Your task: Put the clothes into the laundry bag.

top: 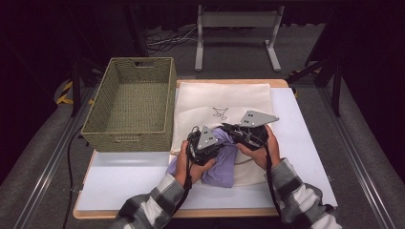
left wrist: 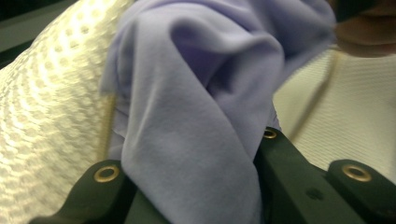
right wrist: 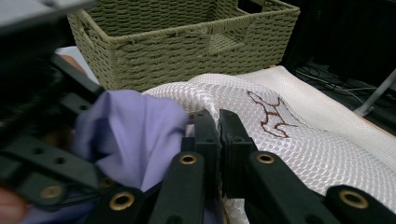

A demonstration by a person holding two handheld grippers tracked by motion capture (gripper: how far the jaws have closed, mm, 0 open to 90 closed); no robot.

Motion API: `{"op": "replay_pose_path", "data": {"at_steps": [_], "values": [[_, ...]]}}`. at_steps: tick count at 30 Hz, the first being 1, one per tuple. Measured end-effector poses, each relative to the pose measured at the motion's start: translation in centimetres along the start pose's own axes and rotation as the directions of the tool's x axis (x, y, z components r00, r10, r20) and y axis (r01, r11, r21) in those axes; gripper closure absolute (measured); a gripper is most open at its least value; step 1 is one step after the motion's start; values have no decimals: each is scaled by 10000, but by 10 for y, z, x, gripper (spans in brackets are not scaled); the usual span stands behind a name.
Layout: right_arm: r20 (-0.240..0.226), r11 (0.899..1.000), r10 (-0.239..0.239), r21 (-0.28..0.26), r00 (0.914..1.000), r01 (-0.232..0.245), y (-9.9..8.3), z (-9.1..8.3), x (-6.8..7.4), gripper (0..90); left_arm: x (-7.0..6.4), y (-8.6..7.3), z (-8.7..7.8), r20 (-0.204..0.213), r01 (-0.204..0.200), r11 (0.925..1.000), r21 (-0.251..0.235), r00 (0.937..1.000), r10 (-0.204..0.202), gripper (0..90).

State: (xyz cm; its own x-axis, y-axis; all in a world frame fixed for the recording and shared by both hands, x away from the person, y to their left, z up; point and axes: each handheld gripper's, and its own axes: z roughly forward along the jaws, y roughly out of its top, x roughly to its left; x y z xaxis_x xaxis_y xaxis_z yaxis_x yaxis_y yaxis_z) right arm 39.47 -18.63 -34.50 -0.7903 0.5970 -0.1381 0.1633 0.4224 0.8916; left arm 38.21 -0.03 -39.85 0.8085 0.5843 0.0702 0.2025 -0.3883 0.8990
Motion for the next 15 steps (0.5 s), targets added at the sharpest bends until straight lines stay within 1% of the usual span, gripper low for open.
{"op": "replay_pose_path", "data": {"at_steps": [1,3,5,6,8,9,10,11,12,15], "values": [[-27,10000,39,-77,10000,-39,1,-2,0,882,1,-1,4,-233,49,10000,36,9997,-48,841],[-160,9998,95,-156,9998,-97,2,-4,0,882,6,-4,12,-352,473,9989,26,9983,-472,840],[-260,9998,68,-162,9996,-72,2,-5,2,883,8,-5,17,-513,688,9976,-71,9963,-691,839],[-299,9999,40,-152,9995,-45,2,-5,2,883,10,-5,19,-523,908,9956,-210,9944,-918,838],[-352,9998,104,-154,9993,-109,1,-5,2,883,13,-3,23,-755,1108,9924,-531,9905,-1146,838],[-358,9998,142,-150,9993,-148,1,-5,2,883,14,-2,25,-763,1169,9909,-674,9896,-1219,837],[-358,9998,142,-150,9993,-148,1,-5,2,883,14,-2,25,-763,1169,9909,-674,9896,-1219,836],[-394,9997,149,-180,9991,-156,1,-6,2,883,15,-1,27,-813,1170,9904,-735,9891,-1229,836],[-377,9997,142,-173,9992,-149,1,-7,2,883,15,0,29,-957,1118,9905,-798,9882,-1193,836],[-380,9998,142,-164,9992,-149,0,-7,2,884,15,2,35,-1058,1217,9885,-897,9857,-1309,836]]}}
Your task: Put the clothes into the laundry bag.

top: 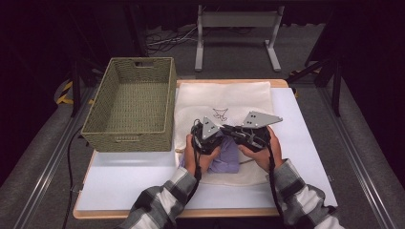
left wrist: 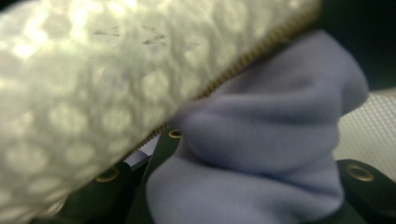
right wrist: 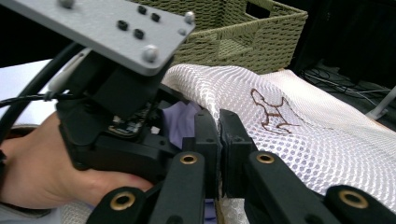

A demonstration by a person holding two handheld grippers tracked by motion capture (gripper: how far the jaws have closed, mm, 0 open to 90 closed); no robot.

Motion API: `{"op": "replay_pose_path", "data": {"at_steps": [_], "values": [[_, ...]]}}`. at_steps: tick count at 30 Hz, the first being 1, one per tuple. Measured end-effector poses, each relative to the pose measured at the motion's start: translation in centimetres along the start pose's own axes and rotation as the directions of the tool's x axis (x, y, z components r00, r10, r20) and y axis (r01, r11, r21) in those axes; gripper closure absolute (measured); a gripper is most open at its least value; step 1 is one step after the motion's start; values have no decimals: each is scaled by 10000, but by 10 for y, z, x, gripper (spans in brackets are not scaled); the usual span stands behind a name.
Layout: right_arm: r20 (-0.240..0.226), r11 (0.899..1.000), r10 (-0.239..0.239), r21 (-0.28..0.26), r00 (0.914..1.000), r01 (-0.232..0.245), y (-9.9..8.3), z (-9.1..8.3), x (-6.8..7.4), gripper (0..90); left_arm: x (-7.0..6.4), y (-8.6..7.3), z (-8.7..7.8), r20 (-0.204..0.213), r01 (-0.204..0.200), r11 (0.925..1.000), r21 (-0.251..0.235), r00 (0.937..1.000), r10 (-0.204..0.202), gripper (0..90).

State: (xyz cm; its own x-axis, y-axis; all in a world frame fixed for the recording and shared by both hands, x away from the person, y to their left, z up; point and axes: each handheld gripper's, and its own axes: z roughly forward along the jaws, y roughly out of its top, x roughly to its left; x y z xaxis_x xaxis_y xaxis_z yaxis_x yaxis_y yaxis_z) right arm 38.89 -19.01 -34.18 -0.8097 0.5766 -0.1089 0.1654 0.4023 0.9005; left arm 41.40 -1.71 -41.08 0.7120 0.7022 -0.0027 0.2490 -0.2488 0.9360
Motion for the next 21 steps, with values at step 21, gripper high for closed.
{"op": "replay_pose_path", "data": {"at_steps": [21], "values": [[22,9997,189,158,9998,-190,-5,7,1,887,12,-1,21,-1456,338,9994,48,9888,-328,824]]}}
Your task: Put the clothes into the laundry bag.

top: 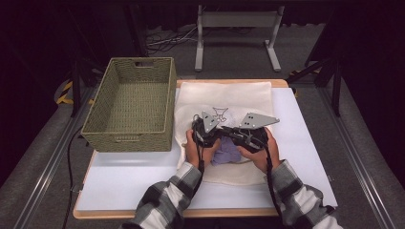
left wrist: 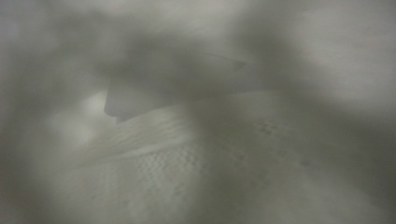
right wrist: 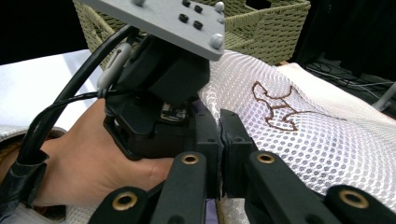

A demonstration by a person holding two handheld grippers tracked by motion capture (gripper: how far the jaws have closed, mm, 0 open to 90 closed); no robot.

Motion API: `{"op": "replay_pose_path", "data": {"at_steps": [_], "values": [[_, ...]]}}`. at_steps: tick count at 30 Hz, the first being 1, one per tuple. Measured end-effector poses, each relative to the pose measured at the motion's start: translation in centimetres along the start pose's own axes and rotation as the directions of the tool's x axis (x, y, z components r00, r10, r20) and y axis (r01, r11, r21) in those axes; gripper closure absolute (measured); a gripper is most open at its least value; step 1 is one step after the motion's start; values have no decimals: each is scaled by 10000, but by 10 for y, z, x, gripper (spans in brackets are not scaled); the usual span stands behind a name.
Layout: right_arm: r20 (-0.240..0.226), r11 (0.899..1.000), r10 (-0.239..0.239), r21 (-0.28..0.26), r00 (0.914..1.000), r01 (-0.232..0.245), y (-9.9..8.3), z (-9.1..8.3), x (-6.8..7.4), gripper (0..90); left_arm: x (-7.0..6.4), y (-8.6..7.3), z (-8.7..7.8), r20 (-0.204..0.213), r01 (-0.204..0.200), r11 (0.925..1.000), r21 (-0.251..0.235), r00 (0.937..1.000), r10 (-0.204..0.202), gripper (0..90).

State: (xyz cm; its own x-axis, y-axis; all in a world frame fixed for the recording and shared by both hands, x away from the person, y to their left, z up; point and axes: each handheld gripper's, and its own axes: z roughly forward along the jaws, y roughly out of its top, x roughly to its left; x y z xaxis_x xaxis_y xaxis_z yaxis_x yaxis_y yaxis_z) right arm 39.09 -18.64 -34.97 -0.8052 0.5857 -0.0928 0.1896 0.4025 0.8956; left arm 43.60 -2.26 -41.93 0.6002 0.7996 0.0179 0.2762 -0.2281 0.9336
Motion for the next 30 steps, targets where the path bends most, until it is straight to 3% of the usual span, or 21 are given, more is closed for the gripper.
{"op": "replay_pose_path", "data": {"at_steps": [5,9,11,13,18,20,21,25,27,30], "values": [[24,9998,-23,172,10000,22,-3,2,0,887,0,1,2,39,258,9996,86,9997,-258,800],[152,9997,21,253,9999,-25,-5,2,-4,887,-3,1,-5,632,357,9994,15,9974,-358,659],[288,9996,-21,285,9996,13,-6,0,-6,887,-7,1,-13,856,3,10000,-20,9963,-1,542],[323,9998,9,204,9995,-16,-6,-2,-8,887,-8,0,-21,1337,-38,9996,-281,9910,75,478],[407,9999,8,125,9992,-13,-5,-4,-8,887,-9,-2,-40,1730,-386,9984,-406,9839,450,334],[380,9999,29,119,9993,-34,-5,-4,-8,887,-8,-4,-50,1827,-444,9981,-426,9818,515,333],[370,9999,64,93,9993,-68,-5,-4,-9,887,-7,-5,-57,2055,-358,9982,-477,9776,449,328],[383,9999,105,86,9992,-108,-5,-4,-10,886,-7,-4,-79,1982,-1241,9920,-224,9720,1261,261],[393,9999,113,100,9992,-117,-5,-5,-10,887,-3,-9,-90,1745,-1785,9839,-80,9686,1772,248],[321,9999,98,139,9994,-103,-5,-4,-10,887,6,-17,-97,1669,-2006,9792,320,9670,1926,248]]}}
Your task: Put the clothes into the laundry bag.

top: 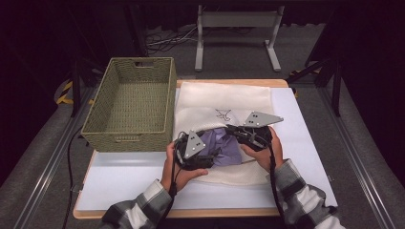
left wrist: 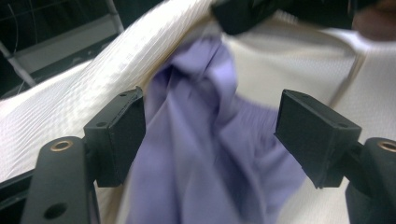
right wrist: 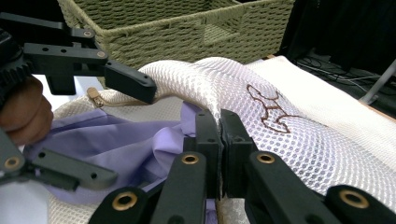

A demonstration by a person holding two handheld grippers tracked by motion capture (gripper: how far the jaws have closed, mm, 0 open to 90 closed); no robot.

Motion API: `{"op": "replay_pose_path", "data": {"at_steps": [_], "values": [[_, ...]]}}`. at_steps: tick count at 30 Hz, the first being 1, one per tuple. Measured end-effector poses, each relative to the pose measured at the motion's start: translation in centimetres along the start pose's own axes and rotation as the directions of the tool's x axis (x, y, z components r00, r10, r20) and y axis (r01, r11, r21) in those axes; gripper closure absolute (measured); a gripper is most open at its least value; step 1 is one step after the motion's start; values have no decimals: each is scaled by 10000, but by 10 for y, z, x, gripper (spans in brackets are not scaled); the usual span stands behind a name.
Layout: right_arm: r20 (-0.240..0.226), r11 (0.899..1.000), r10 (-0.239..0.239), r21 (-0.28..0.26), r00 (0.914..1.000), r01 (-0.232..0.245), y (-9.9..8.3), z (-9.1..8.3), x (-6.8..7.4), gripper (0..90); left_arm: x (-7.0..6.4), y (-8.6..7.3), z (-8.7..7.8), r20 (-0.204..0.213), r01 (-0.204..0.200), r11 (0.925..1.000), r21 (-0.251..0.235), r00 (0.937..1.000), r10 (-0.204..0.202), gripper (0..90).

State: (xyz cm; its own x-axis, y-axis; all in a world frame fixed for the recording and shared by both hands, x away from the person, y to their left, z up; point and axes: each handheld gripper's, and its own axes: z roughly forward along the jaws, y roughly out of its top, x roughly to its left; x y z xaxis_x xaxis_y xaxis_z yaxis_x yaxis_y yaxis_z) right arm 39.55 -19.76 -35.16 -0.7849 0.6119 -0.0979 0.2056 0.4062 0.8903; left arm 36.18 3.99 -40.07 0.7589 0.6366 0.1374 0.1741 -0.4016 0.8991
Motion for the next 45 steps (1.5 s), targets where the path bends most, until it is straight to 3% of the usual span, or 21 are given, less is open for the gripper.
{"op": "replay_pose_path", "data": {"at_steps": [5,8,11,12,14,15,17,18,20,21,22,24,27,28,31,34,35,37,40,42,45], "values": [[-88,9999,-81,103,9999,82,-1,2,3,886,6,-18,-3,399,139,9975,691,9991,-167,253],[-105,9999,-109,113,9999,110,-1,2,3,886,-1,-25,-3,701,-157,9934,1137,9975,78,249],[-116,9999,-100,99,9999,102,-1,2,4,886,-6,-29,-1,587,-369,9891,1424,9979,288,282],[-123,9999,-102,96,9999,103,-1,2,4,886,-6,-29,1,368,-440,9865,1577,9986,387,305],[-148,9999,-102,91,9998,103,-1,2,5,885,-4,-31,5,309,-379,9819,1857,9990,327,431],[-165,9998,-166,102,9997,167,-1,3,6,885,-2,-32,8,105,-161,9792,2023,9998,142,530],[-173,9998,-183,107,9997,185,-1,3,6,885,-1,-32,8,94,-15,9804,1970,10000,-3,579],[-165,9997,-215,132,9996,218,-1,3,7,885,0,-32,8,16,-61,9808,1949,10000,59,675],[-180,9996,-244,152,9995,246,-1,4,8,885,3,-31,10,-365,-298,9745,2224,9986,388,818],[-192,9996,-255,152,9995,258,-1,4,9,885,7,-31,12,-558,-194,9700,2425,9979,339,886],[-208,9995,-273,154,9994,276,-1,5,9,886,10,-31,14,-517,-101,9676,2522,9984,239,892],[-222,9994,-294,169,9993,298,-1,5,10,885,13,-32,16,-504,-128,9662,2575,9984,266,896],[-215,9993,-318,188,9993,322,-1,5,11,885,14,-29,13,-510,-161,9751,2213,9983,281,897],[-210,9993,-320,187,9993,324,-1,5,11,885,13,-28,11,-372,-236,9814,1904,9988,312,897],[-189,9994,-306,146,9994,309,-1,5,10,886,10,-23,9,-193,-320,9880,1514,9992,353,898],[-196,9996,-262,140,9995,265,0,5,11,885,8,-20,13,-277,-278,9885,1484,9991,323,896],[-203,9995,-266,147,9994,269,0,5,11,885,8,-21,14,-396,-109,9894,1446,9991,168,873],[-210,9995,-285,124,9994,287,0,5,11,886,9,-22,17,-270,29,9884,1517,9996,13,705],[-237,9995,-272,136,9993,276,0,5,12,885,10,-23,19,-332,270,9901,1377,9992,-227,641],[-264,9994,-310,153,9992,314,-1,6,12,885,9,-22,20,-170,203,9909,1330,9997,-182,499],[-302,9994,-305,158,9991,310,-1,6,12,885,6,-23,30,-88,207,9885,1500,9998,-196,454]]}}
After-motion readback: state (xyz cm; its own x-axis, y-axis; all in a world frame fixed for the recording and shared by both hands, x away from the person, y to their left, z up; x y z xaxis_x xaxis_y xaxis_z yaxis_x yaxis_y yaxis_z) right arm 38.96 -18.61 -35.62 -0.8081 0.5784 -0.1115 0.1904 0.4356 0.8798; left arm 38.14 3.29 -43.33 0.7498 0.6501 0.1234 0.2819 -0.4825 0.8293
